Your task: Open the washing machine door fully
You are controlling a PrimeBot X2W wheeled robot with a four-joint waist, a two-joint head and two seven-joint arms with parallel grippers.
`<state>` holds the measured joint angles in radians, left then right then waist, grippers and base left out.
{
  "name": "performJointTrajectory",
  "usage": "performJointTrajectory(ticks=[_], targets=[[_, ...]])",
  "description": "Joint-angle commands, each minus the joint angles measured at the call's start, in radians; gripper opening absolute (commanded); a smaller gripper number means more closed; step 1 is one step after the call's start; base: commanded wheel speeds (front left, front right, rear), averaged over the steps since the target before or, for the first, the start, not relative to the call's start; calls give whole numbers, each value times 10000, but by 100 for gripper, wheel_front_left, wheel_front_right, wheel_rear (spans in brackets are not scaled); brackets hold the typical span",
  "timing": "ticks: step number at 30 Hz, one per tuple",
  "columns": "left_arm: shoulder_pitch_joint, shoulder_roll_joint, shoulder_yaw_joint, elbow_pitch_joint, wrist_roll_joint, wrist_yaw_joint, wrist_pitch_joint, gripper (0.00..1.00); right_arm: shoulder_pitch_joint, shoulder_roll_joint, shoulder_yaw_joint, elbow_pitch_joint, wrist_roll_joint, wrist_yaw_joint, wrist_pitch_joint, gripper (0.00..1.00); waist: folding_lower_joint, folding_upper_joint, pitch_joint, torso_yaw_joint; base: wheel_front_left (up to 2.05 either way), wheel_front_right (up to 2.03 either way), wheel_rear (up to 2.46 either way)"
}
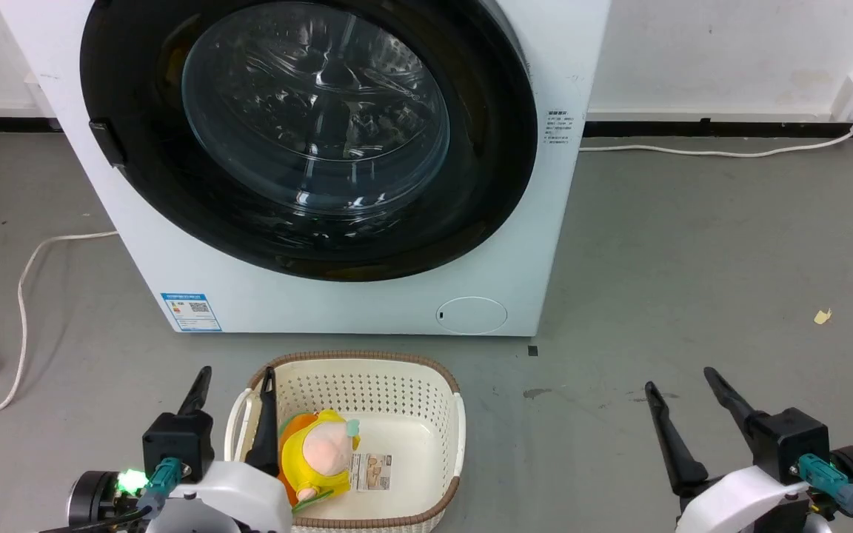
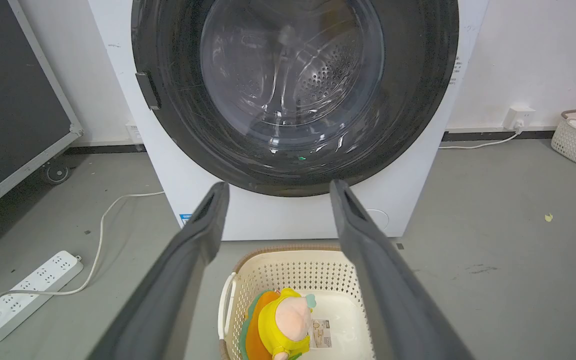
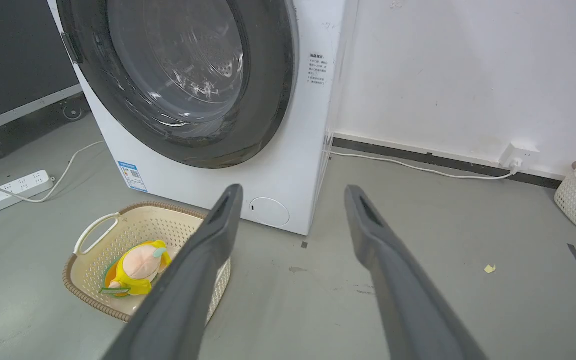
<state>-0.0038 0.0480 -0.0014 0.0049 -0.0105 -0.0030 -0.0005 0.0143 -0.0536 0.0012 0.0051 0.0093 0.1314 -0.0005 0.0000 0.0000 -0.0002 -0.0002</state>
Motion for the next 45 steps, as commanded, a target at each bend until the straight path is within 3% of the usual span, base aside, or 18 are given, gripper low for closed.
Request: performJointTrajectory(ticks=[1,25,45], targets=[[0,0,-31,26,-22,9,-53,100,8,1,-2,13,68,0,-53,100,0,0,-3,-2,0,0,0],[-128,5,-406,154,-255,136,-556,100,-252,-163,32,15,683,-2,-556,100,0,0,329,190,0,0,0],[-742,8,-858,-17,-547,380,-974,100,-2890,-1152,285,387,2708,-3,-221,100,0,0,1597,673,0,0,0]])
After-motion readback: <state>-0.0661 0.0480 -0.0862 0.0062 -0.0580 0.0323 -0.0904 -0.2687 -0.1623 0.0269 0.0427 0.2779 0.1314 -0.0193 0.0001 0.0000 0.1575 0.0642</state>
